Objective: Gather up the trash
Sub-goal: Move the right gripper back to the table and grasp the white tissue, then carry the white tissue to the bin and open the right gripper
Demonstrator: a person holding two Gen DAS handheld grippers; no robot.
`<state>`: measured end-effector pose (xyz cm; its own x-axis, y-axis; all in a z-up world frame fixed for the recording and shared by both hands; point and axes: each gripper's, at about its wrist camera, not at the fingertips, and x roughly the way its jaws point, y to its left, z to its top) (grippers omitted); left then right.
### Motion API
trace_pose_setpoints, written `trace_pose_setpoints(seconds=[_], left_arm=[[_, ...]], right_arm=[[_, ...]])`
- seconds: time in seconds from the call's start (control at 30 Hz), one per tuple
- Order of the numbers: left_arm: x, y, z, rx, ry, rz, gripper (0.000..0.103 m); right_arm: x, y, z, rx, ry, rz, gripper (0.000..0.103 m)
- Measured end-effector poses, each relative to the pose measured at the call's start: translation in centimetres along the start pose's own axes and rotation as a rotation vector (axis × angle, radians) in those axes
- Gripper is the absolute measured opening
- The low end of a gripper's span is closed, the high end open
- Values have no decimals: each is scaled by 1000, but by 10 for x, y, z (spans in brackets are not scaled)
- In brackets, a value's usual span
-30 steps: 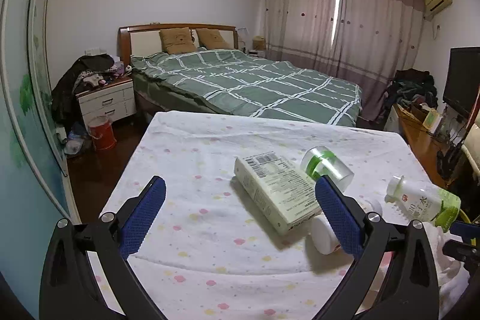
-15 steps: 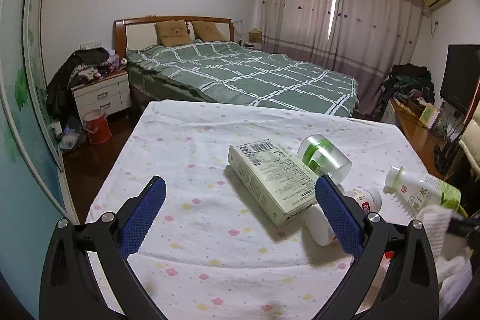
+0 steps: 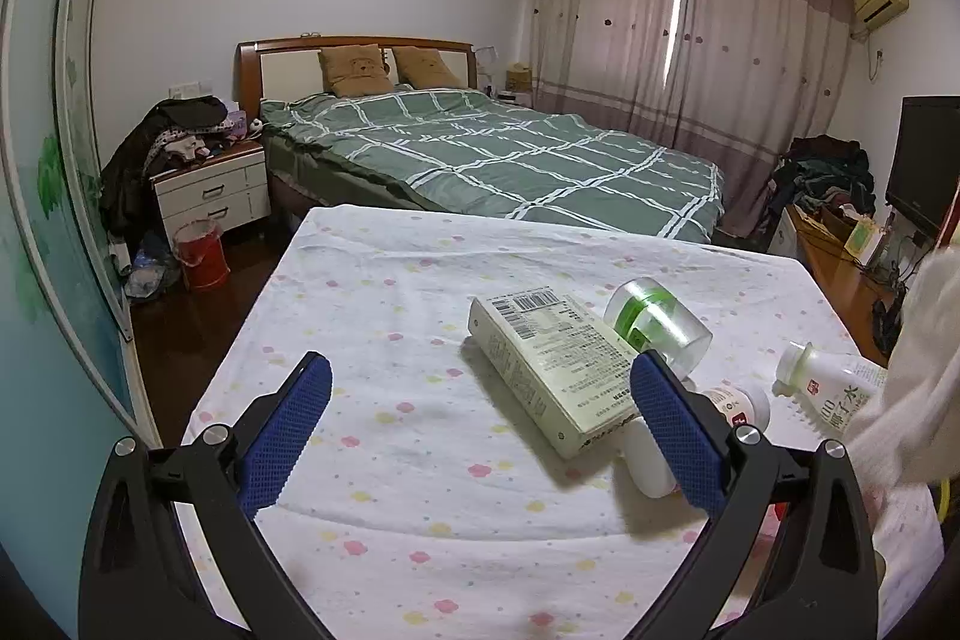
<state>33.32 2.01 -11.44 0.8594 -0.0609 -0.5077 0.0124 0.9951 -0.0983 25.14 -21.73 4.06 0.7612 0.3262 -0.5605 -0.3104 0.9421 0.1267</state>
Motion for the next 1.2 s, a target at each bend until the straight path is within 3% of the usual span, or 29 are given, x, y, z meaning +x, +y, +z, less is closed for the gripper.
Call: trace_pose_setpoints(seconds=[0.23, 0.47, 0.87, 1.2], left_arm=[[0, -2, -1, 14, -2, 1, 98], [-1, -3, -2, 24, 1, 2, 98], [-2, -10, -4, 63, 1, 6, 98], [-1, -12, -5, 83, 7, 5, 98]], right_arm=[[-39, -21, 27, 19, -91, -50, 4], [-81, -78, 26, 79, -134, -231, 4], [-92, -220, -59, 345, 2, -550, 5], [-65, -272, -105, 454, 126, -659, 8]])
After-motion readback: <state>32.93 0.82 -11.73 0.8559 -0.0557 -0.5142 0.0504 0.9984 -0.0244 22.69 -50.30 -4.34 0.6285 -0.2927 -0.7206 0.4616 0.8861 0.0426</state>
